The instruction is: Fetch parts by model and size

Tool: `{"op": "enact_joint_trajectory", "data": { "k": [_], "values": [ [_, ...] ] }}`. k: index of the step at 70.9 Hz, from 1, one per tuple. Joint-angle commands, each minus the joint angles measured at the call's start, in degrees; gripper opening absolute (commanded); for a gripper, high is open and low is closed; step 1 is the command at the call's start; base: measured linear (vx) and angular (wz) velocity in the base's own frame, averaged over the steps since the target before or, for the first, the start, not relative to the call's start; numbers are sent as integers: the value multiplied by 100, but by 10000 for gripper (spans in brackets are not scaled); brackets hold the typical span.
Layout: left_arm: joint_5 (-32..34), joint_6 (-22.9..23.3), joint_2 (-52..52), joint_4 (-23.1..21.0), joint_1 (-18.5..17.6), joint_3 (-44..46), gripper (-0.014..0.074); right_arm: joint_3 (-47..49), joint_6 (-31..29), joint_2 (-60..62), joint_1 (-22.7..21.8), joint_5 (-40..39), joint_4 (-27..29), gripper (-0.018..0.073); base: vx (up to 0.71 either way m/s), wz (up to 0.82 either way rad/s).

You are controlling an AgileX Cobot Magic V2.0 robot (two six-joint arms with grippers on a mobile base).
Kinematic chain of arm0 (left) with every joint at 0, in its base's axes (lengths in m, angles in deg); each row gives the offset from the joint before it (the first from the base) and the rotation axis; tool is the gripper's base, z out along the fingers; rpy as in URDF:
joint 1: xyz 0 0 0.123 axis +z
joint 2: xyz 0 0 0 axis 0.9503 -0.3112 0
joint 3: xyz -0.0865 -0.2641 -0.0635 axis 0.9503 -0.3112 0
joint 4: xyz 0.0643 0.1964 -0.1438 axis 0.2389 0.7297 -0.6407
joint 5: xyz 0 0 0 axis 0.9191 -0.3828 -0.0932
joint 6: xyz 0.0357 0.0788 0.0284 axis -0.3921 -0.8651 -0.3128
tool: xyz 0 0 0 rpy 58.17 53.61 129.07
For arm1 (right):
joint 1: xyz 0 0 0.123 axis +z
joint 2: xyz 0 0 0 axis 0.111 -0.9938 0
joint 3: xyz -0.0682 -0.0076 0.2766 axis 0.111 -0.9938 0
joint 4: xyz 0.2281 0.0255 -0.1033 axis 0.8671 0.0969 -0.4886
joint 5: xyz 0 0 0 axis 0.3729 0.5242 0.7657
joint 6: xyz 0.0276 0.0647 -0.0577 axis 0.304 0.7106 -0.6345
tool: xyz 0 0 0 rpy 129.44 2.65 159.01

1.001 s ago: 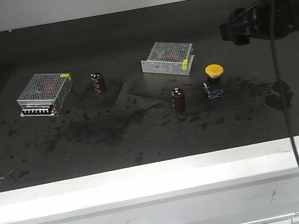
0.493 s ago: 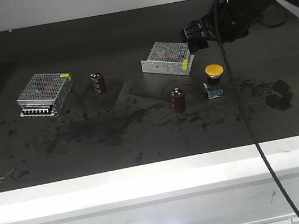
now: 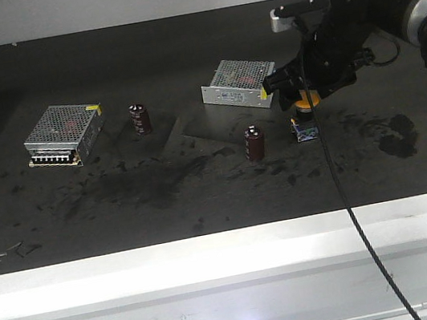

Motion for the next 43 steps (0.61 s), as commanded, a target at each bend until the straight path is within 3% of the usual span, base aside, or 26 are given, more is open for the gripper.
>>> {"op": "enact_joint_trajectory", "data": {
  "k": [1,16,23,33,43],
  "values": [
    [415,51,-47,45,-25,146,-7,187,21,236,-22,-41,-96,500,0,0],
    [415,51,-47,45,-25,146,-7,187,35,118,-22,31,-72,436,0,0],
    [415,51,-47,45,-25,146,-7,187,35,134,-22,2,-55,289,0,0],
    [415,51,-47,45,-25,146,-7,166,35,335,-22,-154,-74,2,0,0],
    [415,51,-47,45,-25,146,-7,151,6,754,-22,-262,-74,-11,0,0]
  ]
}}
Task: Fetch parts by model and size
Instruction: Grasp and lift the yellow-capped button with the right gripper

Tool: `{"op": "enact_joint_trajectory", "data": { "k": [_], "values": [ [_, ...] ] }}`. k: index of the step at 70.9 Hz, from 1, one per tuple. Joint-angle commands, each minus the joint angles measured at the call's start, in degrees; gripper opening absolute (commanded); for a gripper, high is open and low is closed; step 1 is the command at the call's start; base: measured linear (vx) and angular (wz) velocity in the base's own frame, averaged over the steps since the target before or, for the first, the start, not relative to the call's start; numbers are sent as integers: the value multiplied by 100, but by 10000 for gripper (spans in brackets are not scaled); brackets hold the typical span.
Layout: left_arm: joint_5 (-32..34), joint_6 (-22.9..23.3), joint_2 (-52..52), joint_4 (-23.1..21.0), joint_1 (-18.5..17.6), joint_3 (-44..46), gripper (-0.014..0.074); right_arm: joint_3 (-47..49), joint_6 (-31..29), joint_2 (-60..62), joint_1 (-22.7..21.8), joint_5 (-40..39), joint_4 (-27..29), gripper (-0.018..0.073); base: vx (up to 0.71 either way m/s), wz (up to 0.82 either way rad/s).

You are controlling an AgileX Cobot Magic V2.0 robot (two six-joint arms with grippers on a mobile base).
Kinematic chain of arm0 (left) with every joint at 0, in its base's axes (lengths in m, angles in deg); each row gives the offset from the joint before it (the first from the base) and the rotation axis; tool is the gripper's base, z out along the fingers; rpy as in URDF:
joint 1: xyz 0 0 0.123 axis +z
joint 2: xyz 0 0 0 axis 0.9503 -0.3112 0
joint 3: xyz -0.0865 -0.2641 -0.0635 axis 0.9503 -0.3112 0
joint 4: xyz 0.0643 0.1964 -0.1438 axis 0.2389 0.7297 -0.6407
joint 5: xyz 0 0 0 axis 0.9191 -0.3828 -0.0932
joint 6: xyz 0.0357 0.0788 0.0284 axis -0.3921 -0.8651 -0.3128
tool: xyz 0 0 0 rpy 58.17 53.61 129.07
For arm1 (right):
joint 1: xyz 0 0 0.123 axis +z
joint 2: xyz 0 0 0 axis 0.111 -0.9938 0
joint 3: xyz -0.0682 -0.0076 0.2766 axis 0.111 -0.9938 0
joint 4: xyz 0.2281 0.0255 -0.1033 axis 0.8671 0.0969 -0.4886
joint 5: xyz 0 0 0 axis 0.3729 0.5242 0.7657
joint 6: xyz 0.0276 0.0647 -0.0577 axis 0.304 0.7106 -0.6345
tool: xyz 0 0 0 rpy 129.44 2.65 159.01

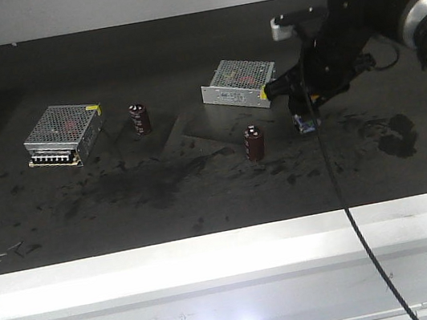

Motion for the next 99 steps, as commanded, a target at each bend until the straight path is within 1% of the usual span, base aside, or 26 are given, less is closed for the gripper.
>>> {"op": "enact_joint_trajectory", "data": {
  "k": [1,11,18,31,46,51,56,73,82,90,99],
  "values": [
    [415,51,-47,45,-25,146,-7,156,-20,738,-22,-343,-35,-11,0,0],
    [415,51,-47,45,-25,146,-7,130,-151,1203,-17,-380,13,-10,0,0],
    [415,51,-47,45,-25,146,-7,-340,-273,1711,-17,-726,53,-10,0,0],
    [415,51,-47,45,-25,146,-7,-2219,-288,2962,-17,-1926,83,-10,0,0],
    [415,51,-47,45,-25,146,-7,-4573,-326,4904,-17,-3518,138,-10,0,0],
    [415,51,-47,45,-25,146,-7,-5168,-326,5520,-17,-3941,138,-10,0,0],
    [415,51,-47,45,-25,146,-7,-5659,-326,6096,-17,-4177,138,-10,0,0],
    [415,51,-47,45,-25,146,-7,-7002,-314,8021,-17,-4368,180,-10,0,0],
    [415,51,-47,45,-25,146,-7,-7506,-309,8962,-17,-4368,162,-10,0,0],
    [415,51,-47,45,-25,146,-7,-7838,-309,9518,-17,-4368,162,-10,0,0],
    [415,51,-47,45,-25,146,-7,-8048,-323,9762,-17,-4523,130,-10,0,0]
  ]
}}
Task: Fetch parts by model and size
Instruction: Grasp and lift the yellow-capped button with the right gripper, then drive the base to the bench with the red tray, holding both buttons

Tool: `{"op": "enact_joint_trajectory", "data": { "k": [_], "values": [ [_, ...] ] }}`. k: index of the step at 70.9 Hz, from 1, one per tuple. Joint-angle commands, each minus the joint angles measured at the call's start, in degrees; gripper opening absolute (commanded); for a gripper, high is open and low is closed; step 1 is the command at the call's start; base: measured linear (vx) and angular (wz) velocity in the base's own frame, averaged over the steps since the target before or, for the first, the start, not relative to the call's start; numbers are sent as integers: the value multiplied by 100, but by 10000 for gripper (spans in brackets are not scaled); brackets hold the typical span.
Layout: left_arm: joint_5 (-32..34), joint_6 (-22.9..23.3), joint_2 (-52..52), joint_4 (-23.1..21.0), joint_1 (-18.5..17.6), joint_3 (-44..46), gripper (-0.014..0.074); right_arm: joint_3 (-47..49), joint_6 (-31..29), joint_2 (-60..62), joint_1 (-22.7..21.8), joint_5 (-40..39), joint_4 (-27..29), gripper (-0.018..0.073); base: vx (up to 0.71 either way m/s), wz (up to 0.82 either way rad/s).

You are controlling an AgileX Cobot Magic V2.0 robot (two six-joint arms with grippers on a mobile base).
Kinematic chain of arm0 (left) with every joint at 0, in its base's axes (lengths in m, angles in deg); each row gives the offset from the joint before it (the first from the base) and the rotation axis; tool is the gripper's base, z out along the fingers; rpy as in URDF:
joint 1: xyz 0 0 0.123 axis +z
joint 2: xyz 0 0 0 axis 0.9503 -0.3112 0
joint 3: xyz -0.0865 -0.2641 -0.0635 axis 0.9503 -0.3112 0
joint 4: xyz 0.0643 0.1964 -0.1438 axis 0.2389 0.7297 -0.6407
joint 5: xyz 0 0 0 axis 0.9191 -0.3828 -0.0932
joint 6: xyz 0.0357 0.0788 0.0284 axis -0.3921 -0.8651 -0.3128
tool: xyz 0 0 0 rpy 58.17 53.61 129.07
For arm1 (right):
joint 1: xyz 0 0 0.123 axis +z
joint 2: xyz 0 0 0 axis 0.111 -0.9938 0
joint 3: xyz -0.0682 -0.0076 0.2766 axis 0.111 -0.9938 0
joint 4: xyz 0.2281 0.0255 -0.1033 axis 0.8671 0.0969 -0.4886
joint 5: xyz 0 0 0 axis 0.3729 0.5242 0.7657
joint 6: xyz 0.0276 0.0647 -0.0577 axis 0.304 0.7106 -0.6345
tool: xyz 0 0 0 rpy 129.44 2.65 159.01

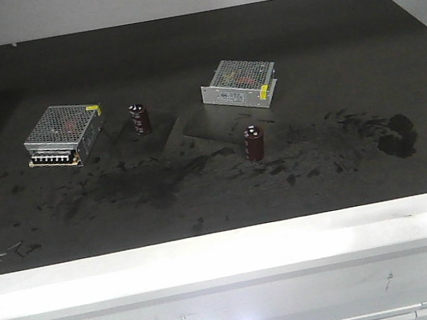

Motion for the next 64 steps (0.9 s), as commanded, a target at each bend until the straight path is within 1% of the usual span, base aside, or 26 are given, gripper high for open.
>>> {"op": "enact_joint_trajectory", "data": {
  "k": [1,11,44,64],
  "values": [
    [415,51,-47,45,-25,146,-7,39,-39,80,-17,-675,-44,-10,0,0],
    [415,51,-47,45,-25,146,-7,15,-22,72,-17,-970,-5,-10,0,0],
    [415,51,-47,45,-25,146,-7,15,-22,72,-22,-957,-5,-10,0,1],
    [415,51,-47,45,-25,146,-7,15,-22,72,-22,-918,-5,-10,-7,27]
  ]
}}
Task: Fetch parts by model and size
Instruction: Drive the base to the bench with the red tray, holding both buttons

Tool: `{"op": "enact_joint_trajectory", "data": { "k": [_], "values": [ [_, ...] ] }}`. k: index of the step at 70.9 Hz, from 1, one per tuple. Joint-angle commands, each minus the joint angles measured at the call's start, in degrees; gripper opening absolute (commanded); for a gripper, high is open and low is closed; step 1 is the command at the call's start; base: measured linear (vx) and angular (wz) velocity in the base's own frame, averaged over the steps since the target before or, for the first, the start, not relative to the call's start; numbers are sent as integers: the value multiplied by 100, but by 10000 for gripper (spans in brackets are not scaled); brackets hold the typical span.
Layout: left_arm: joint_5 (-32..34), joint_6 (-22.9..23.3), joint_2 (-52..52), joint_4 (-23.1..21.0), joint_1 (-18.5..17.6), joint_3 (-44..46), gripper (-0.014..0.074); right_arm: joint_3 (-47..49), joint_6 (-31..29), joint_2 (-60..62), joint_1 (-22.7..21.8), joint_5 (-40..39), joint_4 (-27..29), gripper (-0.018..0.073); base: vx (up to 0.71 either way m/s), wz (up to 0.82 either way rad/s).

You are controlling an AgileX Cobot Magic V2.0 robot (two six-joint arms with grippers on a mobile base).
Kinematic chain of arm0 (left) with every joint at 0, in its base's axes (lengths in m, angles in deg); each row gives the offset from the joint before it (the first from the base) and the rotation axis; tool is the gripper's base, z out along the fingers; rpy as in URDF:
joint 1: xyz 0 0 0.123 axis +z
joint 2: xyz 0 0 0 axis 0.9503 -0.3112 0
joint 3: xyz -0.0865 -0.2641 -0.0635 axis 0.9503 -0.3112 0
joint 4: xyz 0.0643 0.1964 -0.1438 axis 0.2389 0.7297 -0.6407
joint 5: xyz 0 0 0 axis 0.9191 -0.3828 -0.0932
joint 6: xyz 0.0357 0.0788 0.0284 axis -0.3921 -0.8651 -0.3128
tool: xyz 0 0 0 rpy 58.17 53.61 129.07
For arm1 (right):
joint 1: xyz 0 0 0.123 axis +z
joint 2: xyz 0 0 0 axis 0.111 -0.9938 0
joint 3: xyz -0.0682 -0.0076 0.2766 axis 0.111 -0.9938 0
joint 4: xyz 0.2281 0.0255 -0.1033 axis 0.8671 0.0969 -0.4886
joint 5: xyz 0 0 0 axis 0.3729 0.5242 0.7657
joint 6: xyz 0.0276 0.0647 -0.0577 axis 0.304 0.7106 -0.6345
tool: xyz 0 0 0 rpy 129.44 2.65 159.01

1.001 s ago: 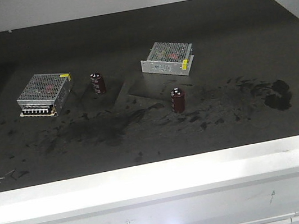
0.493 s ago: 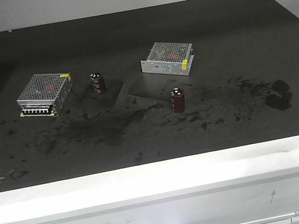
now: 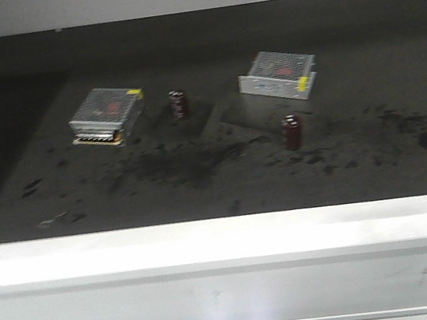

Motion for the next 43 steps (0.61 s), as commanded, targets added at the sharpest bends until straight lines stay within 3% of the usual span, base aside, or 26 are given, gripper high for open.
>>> {"op": "enact_joint_trajectory", "data": {
  "k": [1,43],
  "values": [
    [416,51,-47,45,-25,146,-7,168,-22,-48,-22,-458,-5,-10,-10,49],
    [416,51,-47,45,-25,146,-7,168,-22,-48,-22,-464,-5,-10,-15,78]
  ]
}}
